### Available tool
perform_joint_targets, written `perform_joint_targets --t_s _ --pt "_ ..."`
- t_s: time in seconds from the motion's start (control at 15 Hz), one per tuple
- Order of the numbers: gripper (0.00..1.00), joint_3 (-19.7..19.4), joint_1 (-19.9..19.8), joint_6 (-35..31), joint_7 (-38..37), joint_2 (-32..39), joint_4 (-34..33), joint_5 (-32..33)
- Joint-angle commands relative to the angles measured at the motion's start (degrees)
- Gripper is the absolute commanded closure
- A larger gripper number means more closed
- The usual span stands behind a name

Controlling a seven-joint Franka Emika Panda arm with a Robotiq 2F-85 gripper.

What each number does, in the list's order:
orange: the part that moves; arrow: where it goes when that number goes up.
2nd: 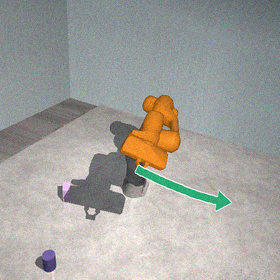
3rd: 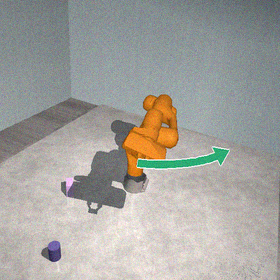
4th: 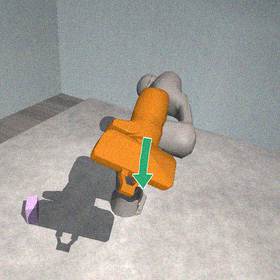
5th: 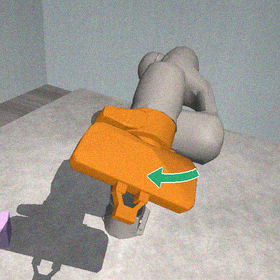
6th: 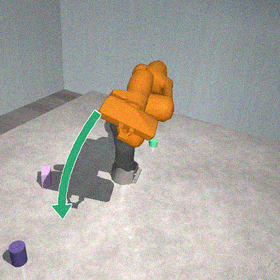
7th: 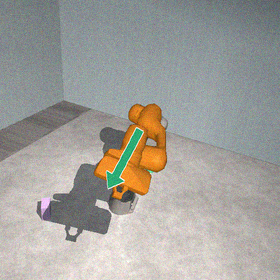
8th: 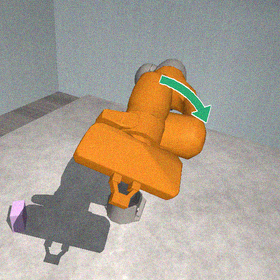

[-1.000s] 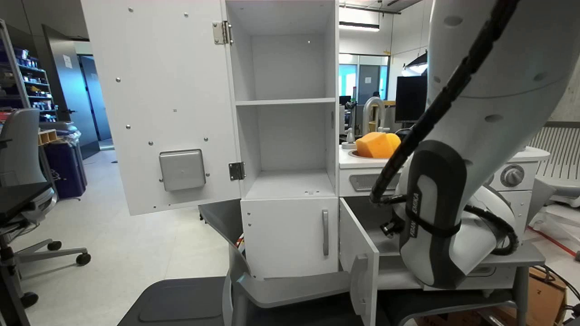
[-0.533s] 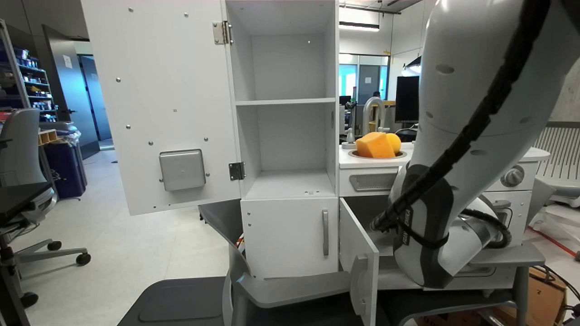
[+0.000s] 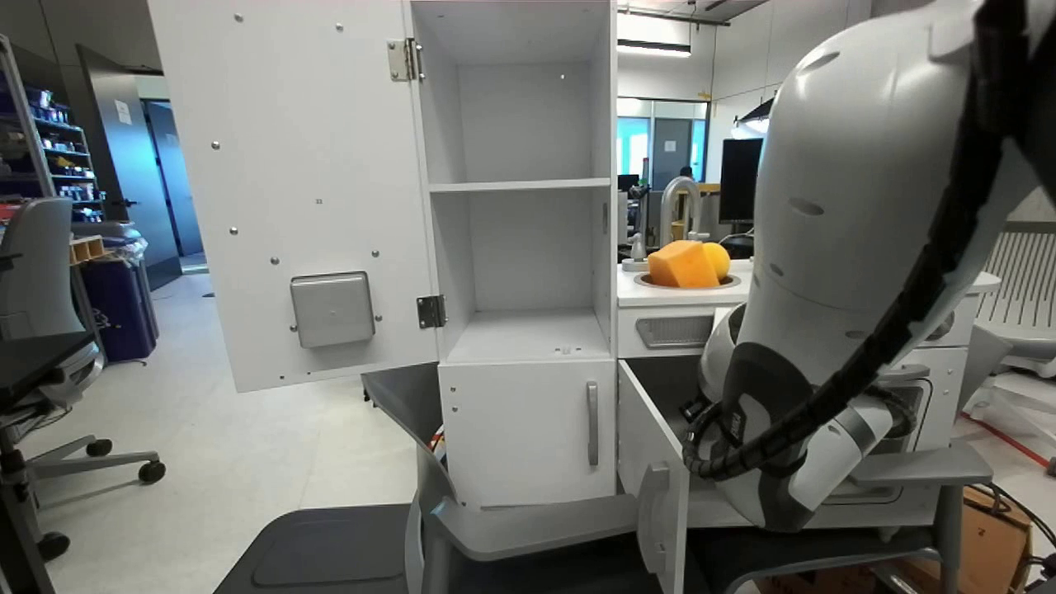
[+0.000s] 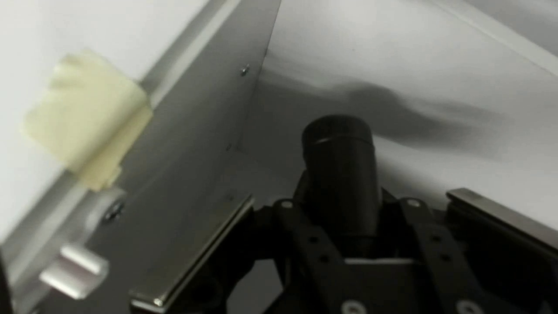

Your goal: Open the cabinet under sink, put the black bottle and blue bottle inside the cabinet underneath the sink

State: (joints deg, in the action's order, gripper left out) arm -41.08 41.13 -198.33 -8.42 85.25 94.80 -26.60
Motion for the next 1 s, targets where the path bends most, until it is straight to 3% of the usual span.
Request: perform_joint_targets --t_s 0.0,0.27,0.33,0.4,0.8,0.93 --pt "0.94 -1.3 1.1 -1.3 1.6 0.1 1.0 -1.2" --pt "0.94 -2.0 1.3 -1.3 1.8 -0.1 1.4 -1.2" --pt "0.49 -1.7 1.0 -1.2 1.8 -0.1 1.3 -1.1" --pt "0.48 -2.2 1.7 -0.9 1.9 -0.1 1.8 -1.3" --pt "0.05 -2.5 2.0 -1.0 2.0 -0.1 2.4 -1.3" --pt "0.00 -2.4 1.9 -1.1 2.1 -0.1 2.2 -1.2"
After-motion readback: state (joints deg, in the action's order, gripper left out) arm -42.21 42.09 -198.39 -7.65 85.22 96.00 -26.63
